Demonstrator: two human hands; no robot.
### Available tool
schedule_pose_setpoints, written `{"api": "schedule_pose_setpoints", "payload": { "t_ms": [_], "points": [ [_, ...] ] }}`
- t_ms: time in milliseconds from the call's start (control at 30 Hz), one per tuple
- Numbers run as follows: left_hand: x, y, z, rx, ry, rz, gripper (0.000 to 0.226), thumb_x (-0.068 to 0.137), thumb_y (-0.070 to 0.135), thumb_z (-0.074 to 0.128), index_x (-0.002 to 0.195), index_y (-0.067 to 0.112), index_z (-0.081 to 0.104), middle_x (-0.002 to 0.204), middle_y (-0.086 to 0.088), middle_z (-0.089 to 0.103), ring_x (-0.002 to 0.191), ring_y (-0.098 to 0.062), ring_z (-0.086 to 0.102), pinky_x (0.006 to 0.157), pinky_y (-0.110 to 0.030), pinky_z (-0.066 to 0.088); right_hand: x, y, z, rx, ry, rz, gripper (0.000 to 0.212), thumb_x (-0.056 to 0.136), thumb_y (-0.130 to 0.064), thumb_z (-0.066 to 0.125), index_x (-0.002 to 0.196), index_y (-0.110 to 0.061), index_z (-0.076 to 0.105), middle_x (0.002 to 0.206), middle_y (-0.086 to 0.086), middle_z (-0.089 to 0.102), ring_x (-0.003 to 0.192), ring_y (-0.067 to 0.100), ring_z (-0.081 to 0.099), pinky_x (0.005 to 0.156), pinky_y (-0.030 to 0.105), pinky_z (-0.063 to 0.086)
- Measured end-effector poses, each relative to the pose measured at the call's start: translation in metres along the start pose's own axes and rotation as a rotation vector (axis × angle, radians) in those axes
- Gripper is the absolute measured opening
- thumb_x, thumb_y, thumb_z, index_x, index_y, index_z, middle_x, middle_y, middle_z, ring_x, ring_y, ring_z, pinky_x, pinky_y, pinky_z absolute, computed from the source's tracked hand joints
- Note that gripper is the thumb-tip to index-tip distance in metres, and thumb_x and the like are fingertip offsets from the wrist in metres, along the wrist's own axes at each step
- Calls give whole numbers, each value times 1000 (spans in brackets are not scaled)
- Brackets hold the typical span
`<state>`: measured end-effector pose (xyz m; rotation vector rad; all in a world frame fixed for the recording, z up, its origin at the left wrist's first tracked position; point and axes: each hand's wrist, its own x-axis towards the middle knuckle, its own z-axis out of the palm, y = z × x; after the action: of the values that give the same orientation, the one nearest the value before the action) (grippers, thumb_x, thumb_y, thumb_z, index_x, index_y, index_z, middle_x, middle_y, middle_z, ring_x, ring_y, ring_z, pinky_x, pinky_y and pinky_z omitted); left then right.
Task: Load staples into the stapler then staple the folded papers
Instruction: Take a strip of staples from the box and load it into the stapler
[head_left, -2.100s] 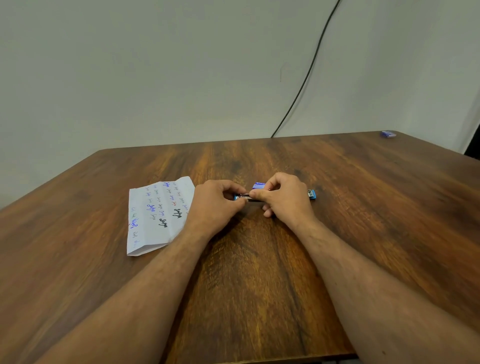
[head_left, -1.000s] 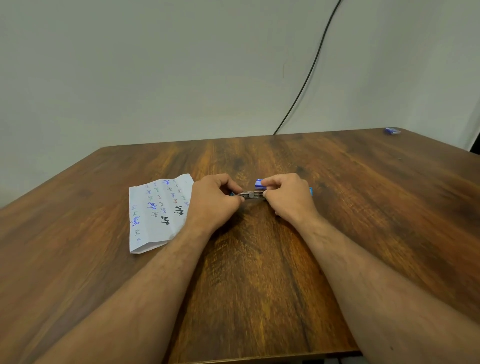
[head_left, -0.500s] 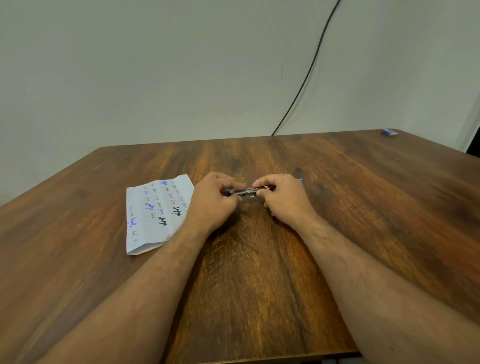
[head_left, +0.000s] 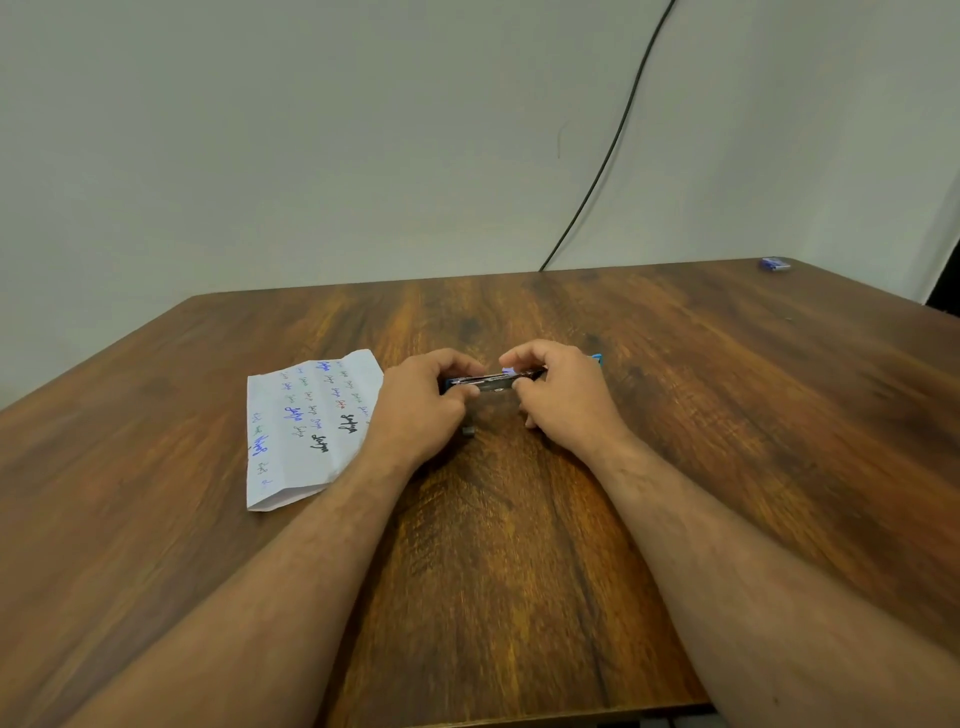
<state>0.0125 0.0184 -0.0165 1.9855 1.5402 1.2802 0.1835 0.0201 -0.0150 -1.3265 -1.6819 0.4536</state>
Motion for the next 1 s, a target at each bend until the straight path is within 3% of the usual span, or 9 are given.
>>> {"api": "schedule_pose_setpoints", "payload": {
  "t_ms": [100,267,400,567,667,767,867,1000],
  "points": [
    [0,0,1,11,-15,-5,18,93,18,67,95,34,75,91,14,71,84,-1,63,67,-14,42,-2,-1,-1,3,17,-9,33,85,0,61,92,-32,69,95,-8,70,72,15,67,68,32,59],
    [2,-1,1,22,-22,-26,21,98,17,60,97,31,76,94,13,71,86,0,62,68,-11,38,-4,-2,-1,22,77,-46,27,88,-4,64,92,-30,69,89,-10,70,71,14,68,72,38,61],
    [3,-1,4,61,-76,-26,25,102,18,53,102,23,78,99,6,75,93,-13,66,80,-26,47,-1,0,-1,80,147,-12,18,92,-10,68,95,-27,71,86,-9,71,70,13,68,68,34,61],
    [3,-1,4,107,-91,1,25,101,20,54,103,25,79,101,6,77,99,-18,65,95,-42,50,1,3,0,78,156,16,13,90,-11,70,92,-24,73,83,-8,72,65,8,64,63,31,56],
    [4,-3,4,150,-107,-5,22,99,22,59,103,27,80,105,5,76,107,-24,62,98,-48,48,3,5,2,79,158,8,12,86,-13,73,89,-24,74,78,-10,72,62,0,61,64,15,47],
    [4,-3,4,144,-122,-29,18,95,23,64,99,27,81,100,6,78,100,-17,65,94,-41,51,3,5,1,44,154,-10,12,85,-13,74,89,-25,75,76,-14,70,74,-15,59,65,1,39],
    [3,-2,3,125,-121,-57,16,94,25,67,99,28,81,97,8,78,92,-9,66,87,-31,51,3,6,1,21,143,-22,13,84,-13,74,89,-25,74,77,-16,69,76,-16,58,67,0,38],
    [4,-1,2,117,-111,-84,15,93,26,68,99,27,82,98,8,79,93,-9,67,87,-30,52,2,4,3,-11,153,-41,11,84,-18,76,89,-28,73,87,-15,70,79,-5,59,65,5,35]
  ]
}}
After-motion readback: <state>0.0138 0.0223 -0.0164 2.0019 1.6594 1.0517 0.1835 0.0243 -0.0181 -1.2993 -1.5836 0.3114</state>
